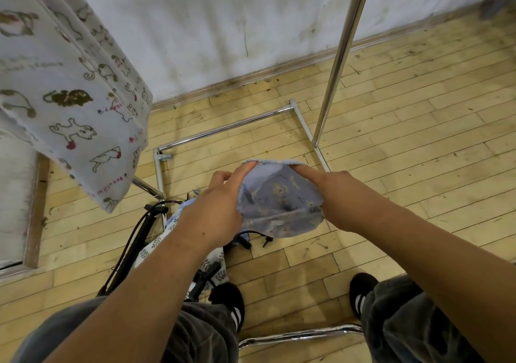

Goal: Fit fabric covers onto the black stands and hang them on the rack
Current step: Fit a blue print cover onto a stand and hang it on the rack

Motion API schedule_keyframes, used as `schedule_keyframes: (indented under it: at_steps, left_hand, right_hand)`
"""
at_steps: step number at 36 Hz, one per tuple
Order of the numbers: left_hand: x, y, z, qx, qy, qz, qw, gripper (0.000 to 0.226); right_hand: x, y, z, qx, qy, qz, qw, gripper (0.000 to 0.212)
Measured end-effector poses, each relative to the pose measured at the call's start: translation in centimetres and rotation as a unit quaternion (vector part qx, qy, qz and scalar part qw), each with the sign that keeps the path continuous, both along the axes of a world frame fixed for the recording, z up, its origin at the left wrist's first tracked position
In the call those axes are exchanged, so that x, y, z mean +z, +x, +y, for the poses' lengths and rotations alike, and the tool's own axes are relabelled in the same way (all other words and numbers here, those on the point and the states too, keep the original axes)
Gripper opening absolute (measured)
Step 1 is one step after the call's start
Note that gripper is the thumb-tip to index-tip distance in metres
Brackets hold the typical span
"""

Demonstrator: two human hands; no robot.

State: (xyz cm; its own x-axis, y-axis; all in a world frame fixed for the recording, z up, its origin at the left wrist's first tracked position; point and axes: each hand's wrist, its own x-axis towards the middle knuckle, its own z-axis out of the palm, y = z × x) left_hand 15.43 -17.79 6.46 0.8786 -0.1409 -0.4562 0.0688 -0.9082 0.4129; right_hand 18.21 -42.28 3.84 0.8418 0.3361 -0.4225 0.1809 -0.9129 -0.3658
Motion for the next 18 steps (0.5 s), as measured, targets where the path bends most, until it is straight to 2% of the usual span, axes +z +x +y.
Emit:
schedule_keyframes:
  at_steps: [6, 9, 14, 18]
  left_hand:
    - [0.0, 0.0, 0.3, 0.006, 0.003, 0.023, 1.000, 0.105]
    - [0.1, 0.0, 0.4, 0.001, -0.007, 0.022, 1.000, 0.104]
    - [0.7, 0.3, 0.2, -0.021, -0.054, 0.014, 0.998, 0.102]
    - [1.5, 0.3, -0.2, -0.008, -0.068, -0.002, 0.998, 0.096]
  right_hand:
    - [0.8, 0.4, -0.3, -0.008, -0.013, 0.021, 1.000, 0.097]
    - [1.2, 0.6, -0.6, -0.017, 0.009, 0.020, 1.000, 0.087]
    - [0.3, 1.2, -1.1, -0.096, 0.066, 0.018, 0.993, 0.072]
    - [-0.7, 0.5, -1.0, -0.088, 0.088, 0.033, 0.992, 0.070]
